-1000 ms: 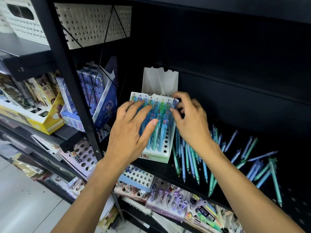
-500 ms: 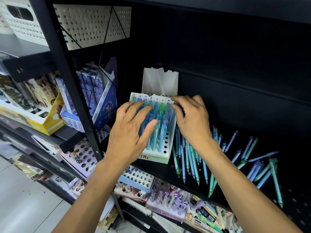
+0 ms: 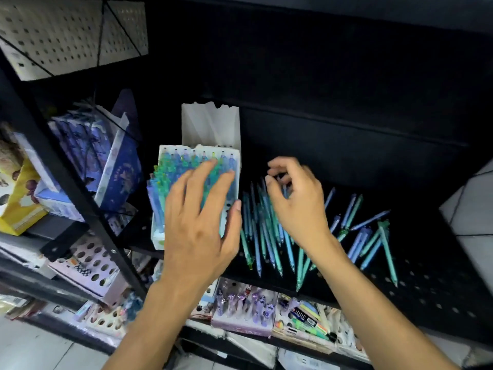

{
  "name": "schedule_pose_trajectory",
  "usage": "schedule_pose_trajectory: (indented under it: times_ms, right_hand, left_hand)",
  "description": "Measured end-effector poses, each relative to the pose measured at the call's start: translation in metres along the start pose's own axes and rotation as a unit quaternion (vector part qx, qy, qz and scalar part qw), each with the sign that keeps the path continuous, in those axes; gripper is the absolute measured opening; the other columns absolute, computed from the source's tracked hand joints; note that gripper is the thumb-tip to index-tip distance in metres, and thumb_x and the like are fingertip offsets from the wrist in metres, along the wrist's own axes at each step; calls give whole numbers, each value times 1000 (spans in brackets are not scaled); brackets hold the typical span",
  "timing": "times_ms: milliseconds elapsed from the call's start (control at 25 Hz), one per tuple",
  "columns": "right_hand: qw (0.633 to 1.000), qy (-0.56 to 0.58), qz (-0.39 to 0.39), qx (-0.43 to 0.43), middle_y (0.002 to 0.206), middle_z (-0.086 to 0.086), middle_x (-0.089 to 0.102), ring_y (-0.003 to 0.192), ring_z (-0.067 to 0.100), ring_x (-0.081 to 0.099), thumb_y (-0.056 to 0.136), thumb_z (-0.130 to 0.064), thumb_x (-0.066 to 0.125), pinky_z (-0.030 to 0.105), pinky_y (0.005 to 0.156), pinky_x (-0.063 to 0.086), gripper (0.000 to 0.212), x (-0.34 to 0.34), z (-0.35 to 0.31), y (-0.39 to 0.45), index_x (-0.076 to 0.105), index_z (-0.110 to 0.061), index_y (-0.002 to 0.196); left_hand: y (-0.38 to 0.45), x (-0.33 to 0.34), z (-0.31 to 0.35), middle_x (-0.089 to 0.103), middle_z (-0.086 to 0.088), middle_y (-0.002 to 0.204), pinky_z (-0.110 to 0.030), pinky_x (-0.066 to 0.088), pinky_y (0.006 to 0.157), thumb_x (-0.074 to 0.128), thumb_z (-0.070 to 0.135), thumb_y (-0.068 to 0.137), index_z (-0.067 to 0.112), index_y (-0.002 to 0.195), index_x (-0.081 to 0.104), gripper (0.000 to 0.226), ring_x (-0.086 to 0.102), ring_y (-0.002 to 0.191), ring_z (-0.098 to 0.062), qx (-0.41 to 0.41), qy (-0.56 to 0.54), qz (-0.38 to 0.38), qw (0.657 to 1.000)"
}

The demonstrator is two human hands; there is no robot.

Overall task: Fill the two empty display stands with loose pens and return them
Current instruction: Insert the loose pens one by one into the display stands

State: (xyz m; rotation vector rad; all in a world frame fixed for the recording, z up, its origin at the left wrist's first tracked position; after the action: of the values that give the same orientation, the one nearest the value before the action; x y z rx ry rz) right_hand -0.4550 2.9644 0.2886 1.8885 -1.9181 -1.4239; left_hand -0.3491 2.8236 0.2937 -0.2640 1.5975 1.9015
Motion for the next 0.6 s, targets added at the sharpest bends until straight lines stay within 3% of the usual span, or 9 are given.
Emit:
schedule_pose_trajectory:
  times_ms: [80, 160, 280, 360, 480, 600]
  right_hand:
    - [998, -2, 5, 70, 82, -10, 67, 66, 6, 56, 89, -11, 67, 20, 64, 44, 13, -37, 37, -30, 66, -18, 100]
    - [989, -48, 16, 137, 70, -8, 65, 56, 9, 55, 87, -11, 69, 27, 58, 46, 10, -84, 78, -55, 67, -20, 89]
    - [953, -197, 22, 228, 65, -8, 64, 62, 19, 62, 86, -16, 70, 34, 61, 47, 8, -160, 136, -87, 66, -23, 84]
    - [921, -256, -29, 292, 67, -9, 63, 73, 25, 65, 87, -28, 70, 34, 65, 46, 9, -182, 169, -105, 63, -23, 90]
    - [911, -244, -123, 309, 69, -8, 62, 73, 23, 63, 86, -44, 69, 35, 64, 47, 27, -166, 192, -122, 50, -27, 95]
    - [903, -235, -216, 286, 79, -4, 62, 79, 25, 62, 89, -36, 63, 37, 67, 48, 25, -148, 199, -124, 43, -29, 100]
  left_hand:
    - [-4, 22, 43, 64, -10, 120, -43, 44, 90, 58, 20, 94, 6, 121, 65, 31, 57, 105, -29, 31, -84, -46, 995]
    - [-7, 58, 73, 66, 0, 110, -38, 43, 85, 53, 27, 94, 13, 118, 66, 31, 57, 98, -23, 34, -120, -132, 983]
    - [-10, 120, 116, 69, 3, 101, -39, 47, 84, 49, 35, 91, 19, 113, 66, 32, 61, 94, -23, 37, -124, -253, 959]
    - [-12, 159, 145, 71, 3, 97, -39, 49, 85, 52, 33, 90, 20, 107, 67, 26, 63, 93, -24, 50, -118, -317, 940]
    - [-2, 204, 181, 71, -3, 98, -40, 49, 84, 52, 30, 89, 17, 102, 65, 23, 63, 95, -29, 63, -99, -353, 928]
    - [22, 247, 203, 69, -12, 113, -39, 48, 87, 55, 24, 90, 12, 111, 64, 26, 62, 106, -35, 48, -69, -387, 918]
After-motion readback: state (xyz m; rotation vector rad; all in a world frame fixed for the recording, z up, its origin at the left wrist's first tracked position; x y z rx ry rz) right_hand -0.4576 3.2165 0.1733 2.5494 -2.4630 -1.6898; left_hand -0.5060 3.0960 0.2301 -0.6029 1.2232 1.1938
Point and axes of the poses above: each hand's wrist, its own y-axis towards the middle knuckle, its own x-axis out of the palm, z = x × y, the point moved 9 cm from there along y, towards the middle knuckle
